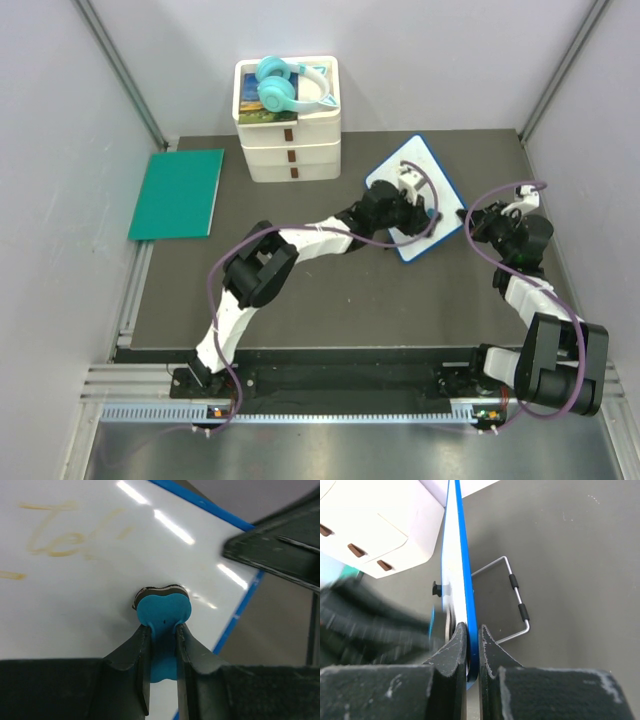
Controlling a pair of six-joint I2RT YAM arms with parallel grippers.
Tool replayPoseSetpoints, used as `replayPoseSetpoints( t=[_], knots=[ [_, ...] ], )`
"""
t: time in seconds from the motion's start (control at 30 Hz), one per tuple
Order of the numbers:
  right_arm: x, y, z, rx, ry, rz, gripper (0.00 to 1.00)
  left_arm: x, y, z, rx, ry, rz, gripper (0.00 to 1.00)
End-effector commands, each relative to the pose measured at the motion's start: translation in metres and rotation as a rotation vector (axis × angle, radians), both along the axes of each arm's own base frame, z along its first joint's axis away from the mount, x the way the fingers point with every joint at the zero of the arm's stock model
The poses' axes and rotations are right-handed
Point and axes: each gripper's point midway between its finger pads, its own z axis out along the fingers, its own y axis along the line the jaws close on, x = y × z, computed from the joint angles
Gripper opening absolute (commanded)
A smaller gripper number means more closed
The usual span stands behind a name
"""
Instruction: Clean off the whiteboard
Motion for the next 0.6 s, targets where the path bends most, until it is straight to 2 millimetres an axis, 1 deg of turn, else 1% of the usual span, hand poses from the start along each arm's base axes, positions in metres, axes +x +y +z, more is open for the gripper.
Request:
replayPoseSetpoints(
  t=[0.0, 0.03, 0.07, 0.13, 0.2, 0.27, 0.37, 0.4, 0.47, 0.5, 0.57],
  knots=[
    [-0.003, 0.025, 0.017, -0.046, -0.08, 0.133, 0.0, -0.126, -0.026, -0.086, 0.193, 0.167, -0.22, 0.0],
    [-0.003, 0.025, 0.016, -0.043, -0.077, 0.133, 0.0, -0.129, -0.029, -0.084, 0.178, 0.16, -0.218, 0.0],
    [-0.003, 0.025, 0.016, -0.044, -0.078, 0.133, 0.0, -0.134, -0.027, -0.092, 0.184, 0.183, -0.215, 0.0],
    [-0.003, 0.025, 0.016, -0.043, -0.077, 0.131, 0.0, -0.137, -0.026, -0.1, 0.185, 0.207, -0.205, 0.0],
    [-0.003, 0.025, 0.016, -0.042, -0.078, 0.133, 0.0, -0.136, -0.021, -0.109, 0.207, 0.211, -0.188, 0.0],
    [-0.003, 0.025, 0.016, -0.042, -0.077, 0.133, 0.0, -0.128, -0.014, -0.118, 0.239, 0.197, -0.155, 0.0],
    [-0.003, 0.024, 0.017, -0.047, -0.081, 0.13, 0.0, -0.107, -0.001, -0.12, 0.243, 0.202, -0.098, 0.0],
    [-0.003, 0.024, 0.017, -0.048, -0.08, 0.13, 0.0, -0.093, 0.006, -0.12, 0.239, 0.206, -0.067, 0.0],
    [-0.003, 0.024, 0.018, -0.049, -0.083, 0.129, 0.0, -0.078, 0.017, -0.124, 0.241, 0.212, -0.028, 0.0],
    [-0.003, 0.024, 0.018, -0.049, -0.082, 0.129, 0.0, -0.063, 0.027, -0.125, 0.241, 0.217, 0.007, 0.0],
    [-0.003, 0.024, 0.019, -0.052, -0.084, 0.129, 0.0, -0.047, 0.038, -0.126, 0.241, 0.223, 0.046, 0.0]
  ],
)
